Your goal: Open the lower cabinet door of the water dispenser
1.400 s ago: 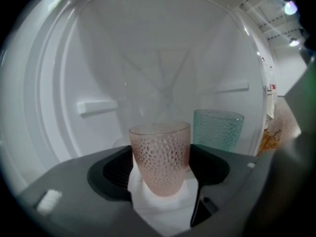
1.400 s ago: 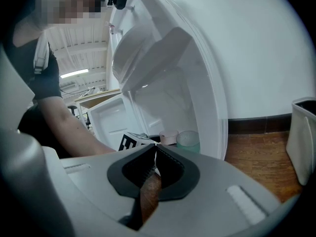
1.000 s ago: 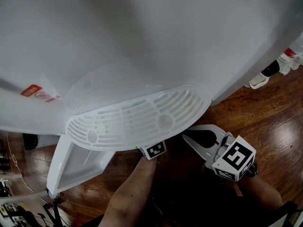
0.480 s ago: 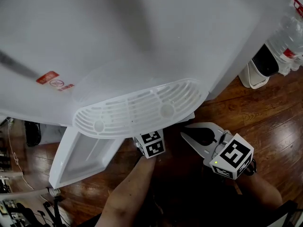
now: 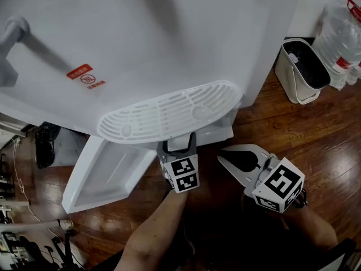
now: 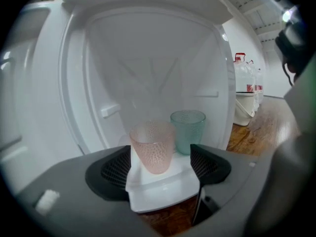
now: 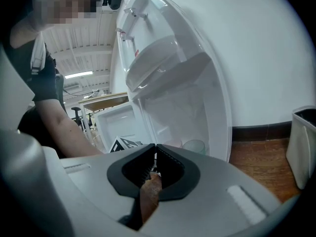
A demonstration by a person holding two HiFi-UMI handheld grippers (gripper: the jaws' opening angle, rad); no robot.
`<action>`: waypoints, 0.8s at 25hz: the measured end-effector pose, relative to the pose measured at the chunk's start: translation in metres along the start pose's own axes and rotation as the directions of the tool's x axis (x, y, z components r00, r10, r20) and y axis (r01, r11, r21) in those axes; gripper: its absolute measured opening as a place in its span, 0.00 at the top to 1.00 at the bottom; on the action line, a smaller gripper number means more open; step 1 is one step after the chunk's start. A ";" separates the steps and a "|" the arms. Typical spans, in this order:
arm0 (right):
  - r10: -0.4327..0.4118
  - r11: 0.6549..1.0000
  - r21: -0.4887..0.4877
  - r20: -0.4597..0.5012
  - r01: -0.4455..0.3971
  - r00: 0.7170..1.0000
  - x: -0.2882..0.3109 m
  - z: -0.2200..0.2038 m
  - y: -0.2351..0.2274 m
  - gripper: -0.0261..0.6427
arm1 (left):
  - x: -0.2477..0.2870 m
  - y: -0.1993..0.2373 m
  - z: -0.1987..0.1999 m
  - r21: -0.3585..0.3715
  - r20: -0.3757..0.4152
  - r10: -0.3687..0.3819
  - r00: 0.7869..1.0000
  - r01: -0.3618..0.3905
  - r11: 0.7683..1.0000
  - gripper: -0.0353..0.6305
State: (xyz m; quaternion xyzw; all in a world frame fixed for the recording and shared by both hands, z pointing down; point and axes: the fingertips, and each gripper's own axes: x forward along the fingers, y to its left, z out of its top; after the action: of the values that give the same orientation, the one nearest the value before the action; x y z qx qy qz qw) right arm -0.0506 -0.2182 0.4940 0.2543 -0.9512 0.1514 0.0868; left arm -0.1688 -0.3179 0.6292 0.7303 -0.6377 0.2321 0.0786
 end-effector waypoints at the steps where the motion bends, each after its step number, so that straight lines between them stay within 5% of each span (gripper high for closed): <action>1: 0.001 1.000 -0.004 0.000 -0.001 1.000 -0.002 0.000 0.003 0.94 | -0.005 -0.002 0.001 0.002 0.003 -0.007 1.000 0.007 1.000 0.38; 10: -0.010 1.000 -0.018 0.014 0.010 1.000 -0.031 0.005 0.024 0.94 | -0.060 -0.011 0.014 -0.003 0.051 -0.088 0.995 0.089 0.996 0.52; 14: -0.013 1.000 -0.015 0.027 0.014 1.000 -0.043 0.007 0.036 0.94 | -0.085 -0.017 0.017 -0.040 0.059 -0.118 0.991 0.120 0.992 0.77; 20: -0.001 1.000 -0.022 0.038 0.002 0.999 -0.053 0.009 0.049 0.94 | -0.114 -0.016 0.034 -0.079 0.079 -0.098 0.992 0.104 0.991 0.83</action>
State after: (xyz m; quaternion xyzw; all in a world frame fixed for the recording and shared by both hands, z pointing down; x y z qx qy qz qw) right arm -0.0311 -0.1569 0.4610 0.2567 -0.9542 0.1360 0.0717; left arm -0.1542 -0.2272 0.5526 0.7659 -0.6115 0.1737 0.0967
